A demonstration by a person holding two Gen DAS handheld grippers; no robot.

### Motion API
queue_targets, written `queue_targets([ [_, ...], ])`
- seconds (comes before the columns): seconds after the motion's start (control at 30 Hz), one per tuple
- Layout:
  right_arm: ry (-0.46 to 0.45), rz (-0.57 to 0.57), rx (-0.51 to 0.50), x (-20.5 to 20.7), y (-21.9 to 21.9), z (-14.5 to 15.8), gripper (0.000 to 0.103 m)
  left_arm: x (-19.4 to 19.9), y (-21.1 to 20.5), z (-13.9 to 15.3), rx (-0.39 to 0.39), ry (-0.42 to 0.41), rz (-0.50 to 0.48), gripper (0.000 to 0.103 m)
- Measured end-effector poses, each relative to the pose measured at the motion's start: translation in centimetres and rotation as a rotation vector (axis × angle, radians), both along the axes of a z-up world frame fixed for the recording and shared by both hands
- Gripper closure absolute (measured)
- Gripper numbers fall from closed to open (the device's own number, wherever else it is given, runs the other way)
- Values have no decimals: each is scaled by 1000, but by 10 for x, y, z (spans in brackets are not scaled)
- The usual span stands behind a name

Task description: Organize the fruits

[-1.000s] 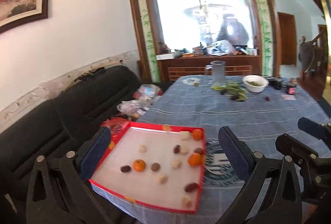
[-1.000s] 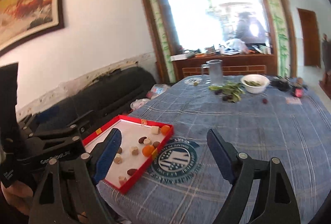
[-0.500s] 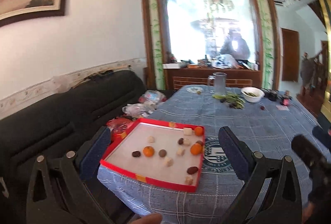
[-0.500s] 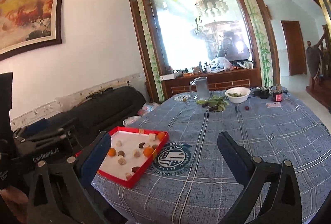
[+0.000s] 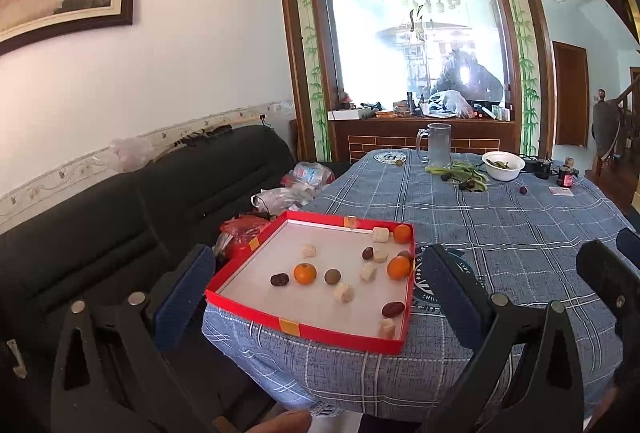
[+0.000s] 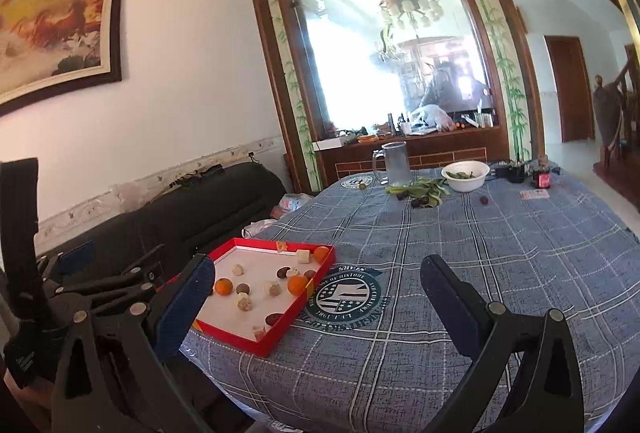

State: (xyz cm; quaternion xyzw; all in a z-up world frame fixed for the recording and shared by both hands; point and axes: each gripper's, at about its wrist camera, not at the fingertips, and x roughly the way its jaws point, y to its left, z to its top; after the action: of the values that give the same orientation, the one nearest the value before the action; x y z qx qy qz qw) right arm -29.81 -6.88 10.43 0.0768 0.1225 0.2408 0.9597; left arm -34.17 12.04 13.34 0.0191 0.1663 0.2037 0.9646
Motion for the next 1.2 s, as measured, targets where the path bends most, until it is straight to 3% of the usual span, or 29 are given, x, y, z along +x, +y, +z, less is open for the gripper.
queue_targets([
  [1.2, 11, 24, -5, -2, 6, 0, 0, -12, 2, 1, -3, -24, -16, 0],
])
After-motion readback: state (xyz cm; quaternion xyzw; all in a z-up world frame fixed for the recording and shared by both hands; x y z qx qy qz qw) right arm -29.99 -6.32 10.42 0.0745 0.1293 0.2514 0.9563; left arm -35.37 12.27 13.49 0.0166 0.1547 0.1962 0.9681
